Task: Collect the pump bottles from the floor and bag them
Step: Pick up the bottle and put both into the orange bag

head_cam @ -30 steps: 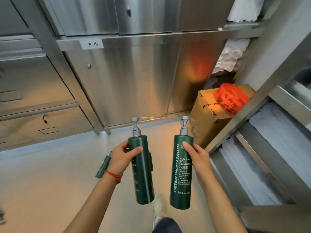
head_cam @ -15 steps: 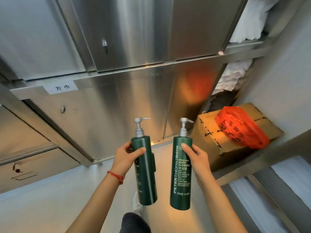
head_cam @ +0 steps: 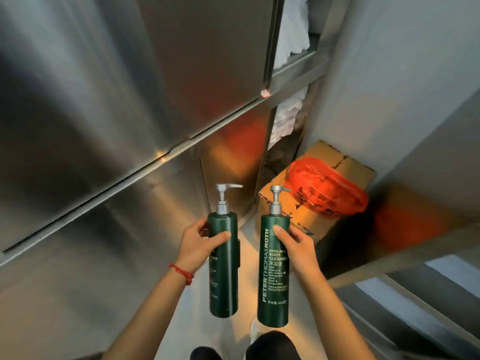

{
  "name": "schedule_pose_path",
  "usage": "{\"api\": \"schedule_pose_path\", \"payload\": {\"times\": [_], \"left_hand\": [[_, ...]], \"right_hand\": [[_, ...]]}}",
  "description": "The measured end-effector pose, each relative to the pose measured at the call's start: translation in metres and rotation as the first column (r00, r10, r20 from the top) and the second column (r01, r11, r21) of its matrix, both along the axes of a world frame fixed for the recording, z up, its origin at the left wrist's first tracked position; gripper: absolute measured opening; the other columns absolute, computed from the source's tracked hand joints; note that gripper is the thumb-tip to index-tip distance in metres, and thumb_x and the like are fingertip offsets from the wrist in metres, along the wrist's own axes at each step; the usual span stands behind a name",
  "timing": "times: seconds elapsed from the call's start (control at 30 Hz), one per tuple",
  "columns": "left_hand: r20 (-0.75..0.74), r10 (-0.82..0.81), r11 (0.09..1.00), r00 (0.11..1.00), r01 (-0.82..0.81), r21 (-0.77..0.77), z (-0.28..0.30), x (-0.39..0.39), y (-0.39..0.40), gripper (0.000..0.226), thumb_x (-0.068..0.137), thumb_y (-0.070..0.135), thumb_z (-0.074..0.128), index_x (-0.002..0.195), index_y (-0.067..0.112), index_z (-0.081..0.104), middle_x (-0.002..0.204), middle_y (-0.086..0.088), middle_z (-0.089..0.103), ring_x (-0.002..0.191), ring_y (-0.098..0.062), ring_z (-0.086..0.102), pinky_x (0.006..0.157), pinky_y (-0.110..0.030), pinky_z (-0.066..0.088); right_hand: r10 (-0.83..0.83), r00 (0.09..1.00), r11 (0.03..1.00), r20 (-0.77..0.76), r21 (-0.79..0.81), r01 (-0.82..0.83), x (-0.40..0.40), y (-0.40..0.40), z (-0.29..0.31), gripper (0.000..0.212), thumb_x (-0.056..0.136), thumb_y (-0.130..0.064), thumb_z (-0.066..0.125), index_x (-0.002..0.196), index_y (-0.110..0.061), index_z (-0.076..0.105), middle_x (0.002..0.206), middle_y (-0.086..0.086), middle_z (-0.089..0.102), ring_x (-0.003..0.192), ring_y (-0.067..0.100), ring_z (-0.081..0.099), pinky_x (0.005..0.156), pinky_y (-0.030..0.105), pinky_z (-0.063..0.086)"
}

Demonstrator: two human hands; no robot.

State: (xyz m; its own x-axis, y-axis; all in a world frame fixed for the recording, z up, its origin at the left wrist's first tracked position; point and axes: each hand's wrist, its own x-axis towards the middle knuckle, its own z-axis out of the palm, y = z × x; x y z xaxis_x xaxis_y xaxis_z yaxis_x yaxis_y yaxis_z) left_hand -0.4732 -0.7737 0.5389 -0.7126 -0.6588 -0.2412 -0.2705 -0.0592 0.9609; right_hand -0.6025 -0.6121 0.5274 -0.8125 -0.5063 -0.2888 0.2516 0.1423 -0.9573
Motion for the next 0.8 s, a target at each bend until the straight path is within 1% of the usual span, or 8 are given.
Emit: {"api": "schedule_pose_path", "payload": {"times": [0.07, 0.17, 0.2, 0.33, 0.43, 0.57, 0.67, 0.8], "left_hand": [[-0.015, -0.055, 0.998, 0.998, 0.055, 0.014, -0.001, -0.034, -0.008, 0.032, 0.071, 0.008, 0.073, 0.092, 0.028, 0.056, 0.093, 0.007, 0.063, 0.087, -0.008, 0.060, 0.059, -0.011, 0.048], [-0.022, -0.126, 0.992, 0.992, 0.126, 0.018, -0.005, -0.088, -0.015, 0.032, 0.071, 0.008, 0.072, 0.089, 0.030, 0.057, 0.093, 0.007, 0.064, 0.087, -0.009, 0.060, 0.058, -0.010, 0.048], [-0.024, -0.148, 0.989, 0.989, 0.149, 0.017, -0.005, -0.107, -0.017, 0.032, 0.071, 0.008, 0.073, 0.089, 0.030, 0.058, 0.093, 0.006, 0.064, 0.087, -0.010, 0.061, 0.059, -0.010, 0.047], [-0.049, -0.232, 0.972, 0.972, 0.233, 0.026, -0.004, -0.184, -0.018, 0.031, 0.069, 0.002, 0.073, 0.087, 0.025, 0.061, 0.089, 0.005, 0.066, 0.082, -0.006, 0.062, 0.059, -0.008, 0.048], [-0.071, -0.257, 0.966, 0.964, 0.259, 0.012, -0.003, -0.239, -0.018, 0.033, 0.068, -0.003, 0.073, 0.089, 0.020, 0.061, 0.086, 0.006, 0.066, 0.075, -0.001, 0.063, 0.060, -0.007, 0.047], [-0.080, -0.299, 0.954, 0.951, 0.300, 0.008, -0.006, -0.305, -0.021, 0.038, 0.067, -0.006, 0.073, 0.091, 0.021, 0.060, 0.086, 0.007, 0.065, 0.069, 0.009, 0.063, 0.059, -0.006, 0.046], [-0.066, -0.350, 0.936, 0.934, 0.351, 0.003, -0.015, -0.352, -0.026, 0.041, 0.065, -0.005, 0.074, 0.094, 0.020, 0.059, 0.088, 0.004, 0.066, 0.074, 0.004, 0.064, 0.063, -0.008, 0.048], [-0.053, -0.437, 0.899, 0.898, 0.437, -0.017, -0.031, -0.416, -0.034, 0.044, 0.064, -0.001, 0.076, 0.101, 0.016, 0.058, 0.092, 0.005, 0.064, 0.082, -0.002, 0.061, 0.068, -0.011, 0.050]], "right_hand": [[-0.068, 0.998, 0.998, -0.003, 0.003, 0.068, -0.024, 0.001, -0.001, 0.006, 0.080, -0.014, 0.066, 0.075, -0.018, 0.068, 0.058, -0.009, 0.069, 0.053, 0.000, 0.061, 0.053, 0.012, 0.047], [-0.155, 0.987, 0.988, 0.035, -0.004, 0.155, -0.065, 0.007, -0.005, 0.005, 0.078, -0.019, 0.069, 0.080, -0.015, 0.070, 0.072, 0.004, 0.071, 0.067, 0.017, 0.063, 0.066, 0.030, 0.051], [-0.182, 0.983, 0.983, 0.037, -0.004, 0.182, -0.080, 0.009, -0.006, 0.007, 0.077, -0.020, 0.069, 0.082, -0.015, 0.071, 0.075, 0.006, 0.071, 0.068, 0.018, 0.063, 0.067, 0.032, 0.050], [-0.289, 0.957, 0.957, -0.012, 0.011, 0.289, -0.144, 0.016, -0.005, 0.011, 0.078, -0.014, 0.068, 0.088, -0.010, 0.070, 0.063, -0.009, 0.071, 0.058, 0.002, 0.063, 0.055, 0.014, 0.049], [-0.346, 0.938, 0.938, -0.030, 0.011, 0.346, -0.186, 0.020, -0.003, 0.008, 0.077, -0.013, 0.069, 0.085, -0.015, 0.069, 0.064, -0.009, 0.072, 0.058, 0.000, 0.063, 0.052, 0.012, 0.048], [-0.421, 0.902, 0.901, -0.096, 0.068, 0.428, -0.236, 0.025, -0.001, 0.012, 0.076, -0.019, 0.071, 0.087, -0.020, 0.068, 0.078, -0.009, 0.070, 0.063, -0.002, 0.064, 0.057, 0.010, 0.048], [-0.504, 0.853, 0.848, -0.135, 0.110, 0.519, -0.271, 0.027, -0.006, 0.018, 0.074, -0.021, 0.072, 0.091, -0.021, 0.065, 0.087, -0.004, 0.067, 0.076, 0.005, 0.063, 0.061, 0.014, 0.046], [-0.602, 0.780, 0.777, -0.172, 0.100, 0.622, -0.310, 0.025, -0.016, 0.025, 0.072, -0.017, 0.074, 0.091, -0.025, 0.060, 0.087, -0.012, 0.063, 0.080, -0.003, 0.059, 0.062, 0.005, 0.044]]}}
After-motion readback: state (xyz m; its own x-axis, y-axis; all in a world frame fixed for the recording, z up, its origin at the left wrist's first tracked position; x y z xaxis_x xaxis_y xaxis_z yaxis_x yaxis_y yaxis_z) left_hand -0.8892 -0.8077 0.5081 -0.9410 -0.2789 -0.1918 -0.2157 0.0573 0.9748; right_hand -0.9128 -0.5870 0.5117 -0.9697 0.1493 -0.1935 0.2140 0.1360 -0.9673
